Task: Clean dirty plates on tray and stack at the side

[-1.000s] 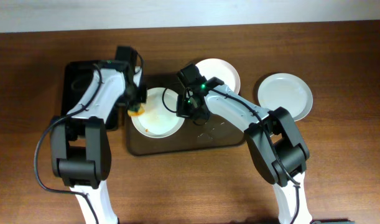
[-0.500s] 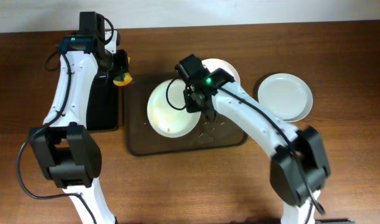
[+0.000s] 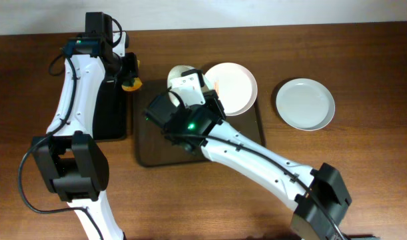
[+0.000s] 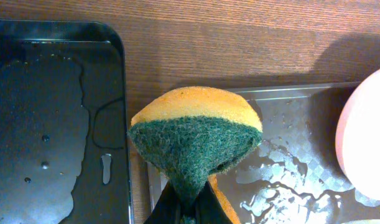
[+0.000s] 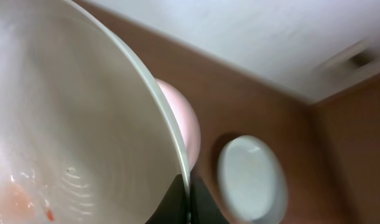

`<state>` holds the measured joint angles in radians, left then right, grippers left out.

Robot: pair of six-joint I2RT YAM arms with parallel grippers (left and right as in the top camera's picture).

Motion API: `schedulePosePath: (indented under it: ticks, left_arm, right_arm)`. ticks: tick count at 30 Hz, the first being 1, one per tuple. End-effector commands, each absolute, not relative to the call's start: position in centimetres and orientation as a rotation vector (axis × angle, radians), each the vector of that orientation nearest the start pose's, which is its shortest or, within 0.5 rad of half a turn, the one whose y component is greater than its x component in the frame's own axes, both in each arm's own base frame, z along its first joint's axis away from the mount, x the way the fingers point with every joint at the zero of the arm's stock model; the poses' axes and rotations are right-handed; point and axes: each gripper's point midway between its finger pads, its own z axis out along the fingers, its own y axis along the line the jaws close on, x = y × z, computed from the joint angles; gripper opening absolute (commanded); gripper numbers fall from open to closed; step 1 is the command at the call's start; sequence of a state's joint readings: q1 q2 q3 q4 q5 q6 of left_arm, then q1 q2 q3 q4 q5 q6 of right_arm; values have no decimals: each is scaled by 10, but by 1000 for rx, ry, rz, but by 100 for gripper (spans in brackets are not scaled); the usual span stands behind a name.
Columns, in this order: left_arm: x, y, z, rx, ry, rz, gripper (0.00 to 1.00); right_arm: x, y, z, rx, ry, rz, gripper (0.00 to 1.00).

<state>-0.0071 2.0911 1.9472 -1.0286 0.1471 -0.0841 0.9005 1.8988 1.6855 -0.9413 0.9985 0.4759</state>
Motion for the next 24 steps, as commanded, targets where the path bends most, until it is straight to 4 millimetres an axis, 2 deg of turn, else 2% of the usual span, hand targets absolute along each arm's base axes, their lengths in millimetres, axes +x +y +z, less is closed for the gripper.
schedulePosePath:
  ticks: [1, 5, 6, 7, 11, 15, 20, 21, 24]
  left_arm:
    - [500, -30, 152, -66, 2715, -246, 0]
    - [499, -31, 152, -65, 2718, -248, 1]
    - [497, -31, 151, -66, 2728, -249, 1]
    - [494, -32, 150, -65, 2739, -249, 0]
    - [477, -41, 135, -53, 2818, -273, 0]
    - [450, -57, 109, 17, 2919, -389, 0]
    - [396, -71, 57, 57, 3110, -448, 0]
    - [391, -75, 48, 66, 3120, -461, 0]
    - [395, -91, 29, 124, 3065, -492, 1]
  right_arm:
    - [379, 257, 185, -18, 2379, -234, 4]
    - [390, 270, 129, 118, 2537, -90, 4]
    - [395, 278, 106, 152, 2581, -44, 4]
    - [397, 286, 91, 154, 2614, 8, 4]
    - [406, 307, 43, 181, 2724, 182, 4]
    - [412, 302, 24, 236, 2812, 309, 4]
    - [418, 294, 19, 265, 2841, 355, 4]
    - [418, 294, 19, 265, 2840, 355, 4]
    - [418, 294, 20, 265, 2838, 358, 4]
